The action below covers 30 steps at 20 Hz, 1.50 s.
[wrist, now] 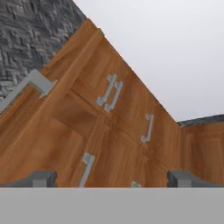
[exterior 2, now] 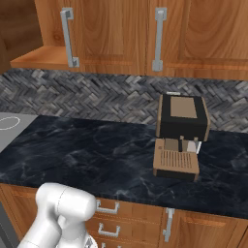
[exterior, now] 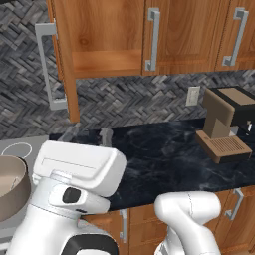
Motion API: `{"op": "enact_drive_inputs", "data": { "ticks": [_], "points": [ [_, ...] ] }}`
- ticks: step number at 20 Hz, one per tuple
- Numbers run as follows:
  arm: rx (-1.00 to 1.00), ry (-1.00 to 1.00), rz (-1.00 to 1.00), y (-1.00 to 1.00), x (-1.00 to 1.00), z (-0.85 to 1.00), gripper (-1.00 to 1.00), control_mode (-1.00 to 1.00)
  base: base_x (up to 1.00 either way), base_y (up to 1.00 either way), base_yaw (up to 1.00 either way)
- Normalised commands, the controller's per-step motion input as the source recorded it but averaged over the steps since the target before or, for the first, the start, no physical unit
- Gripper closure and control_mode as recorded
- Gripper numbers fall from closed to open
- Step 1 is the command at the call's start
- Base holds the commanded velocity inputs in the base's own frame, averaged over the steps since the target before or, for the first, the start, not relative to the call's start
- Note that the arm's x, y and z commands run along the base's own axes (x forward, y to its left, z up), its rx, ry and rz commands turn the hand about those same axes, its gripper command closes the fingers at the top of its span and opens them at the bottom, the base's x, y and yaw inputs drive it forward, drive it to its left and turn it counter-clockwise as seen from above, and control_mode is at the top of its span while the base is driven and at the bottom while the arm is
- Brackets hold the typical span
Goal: Open the cabinet and move the ladle to the pot. Then close the cabinet.
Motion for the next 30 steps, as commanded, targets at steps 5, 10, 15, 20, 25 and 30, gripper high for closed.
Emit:
{"op": "enact_drive_inputs", "data": {
  "ticks": [5, 10, 15, 20, 25, 30],
  "points": [
    [-0.20, 0.00, -0.26, 0.32, 0.54, 0.00, -1.00, -1.00, 0.00, 0.00, 0.00],
    [-0.17, 0.00, -0.26, 0.02, 0.70, -0.04, -1.00, -1.00, 0.00, 0.00, 0.00],
    [-0.12, 0.00, -0.19, 0.03, 0.42, -0.02, -1.00, -1.00, 0.00, 0.00, 0.00],
    [-0.12, 0.00, -0.14, 0.22, 0.21, -0.05, -1.00, -1.00, 0.00, 0.00, 0.00],
    [-0.09, -0.01, -0.03, 0.51, -0.04, -0.08, -1.00, -1.00, 0.00, 0.00, 0.00],
    [0.03, 0.00, 0.06, 0.38, 0.06, -0.24, -1.00, -1.00, 0.00, 0.00, 0.00]
  ]
}}
